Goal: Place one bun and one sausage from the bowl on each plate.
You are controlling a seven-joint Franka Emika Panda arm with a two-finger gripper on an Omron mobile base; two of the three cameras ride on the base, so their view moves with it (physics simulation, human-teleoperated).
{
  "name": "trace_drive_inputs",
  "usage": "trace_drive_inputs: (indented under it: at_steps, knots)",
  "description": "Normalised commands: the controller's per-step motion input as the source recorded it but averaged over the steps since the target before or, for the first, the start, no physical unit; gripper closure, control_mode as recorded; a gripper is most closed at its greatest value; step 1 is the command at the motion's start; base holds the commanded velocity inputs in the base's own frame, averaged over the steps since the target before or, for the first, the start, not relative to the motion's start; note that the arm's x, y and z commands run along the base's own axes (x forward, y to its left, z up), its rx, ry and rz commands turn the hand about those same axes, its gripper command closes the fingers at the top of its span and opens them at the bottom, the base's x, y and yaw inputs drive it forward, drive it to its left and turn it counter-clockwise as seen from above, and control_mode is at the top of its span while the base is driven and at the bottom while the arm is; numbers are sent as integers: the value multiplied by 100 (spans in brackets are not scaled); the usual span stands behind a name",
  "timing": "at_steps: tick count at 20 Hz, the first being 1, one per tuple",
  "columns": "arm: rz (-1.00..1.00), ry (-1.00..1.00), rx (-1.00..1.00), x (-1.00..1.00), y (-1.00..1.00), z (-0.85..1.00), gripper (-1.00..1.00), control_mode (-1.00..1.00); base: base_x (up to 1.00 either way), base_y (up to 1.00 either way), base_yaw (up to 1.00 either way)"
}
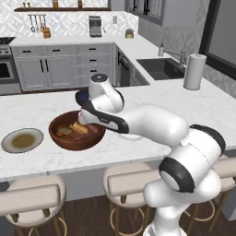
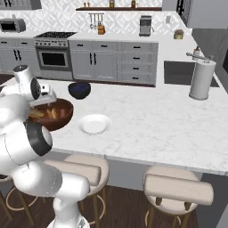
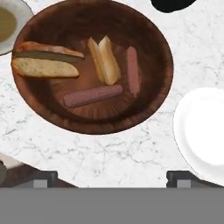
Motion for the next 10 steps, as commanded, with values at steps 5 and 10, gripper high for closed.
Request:
trace_drive_inputs:
  at_steps: [5,10]
  knots:
    - [19,10,-9,73,52,-45,-100,-100,0,0,0]
    - [12,20,-14,88,52,-32,-100,-100,0,0,0]
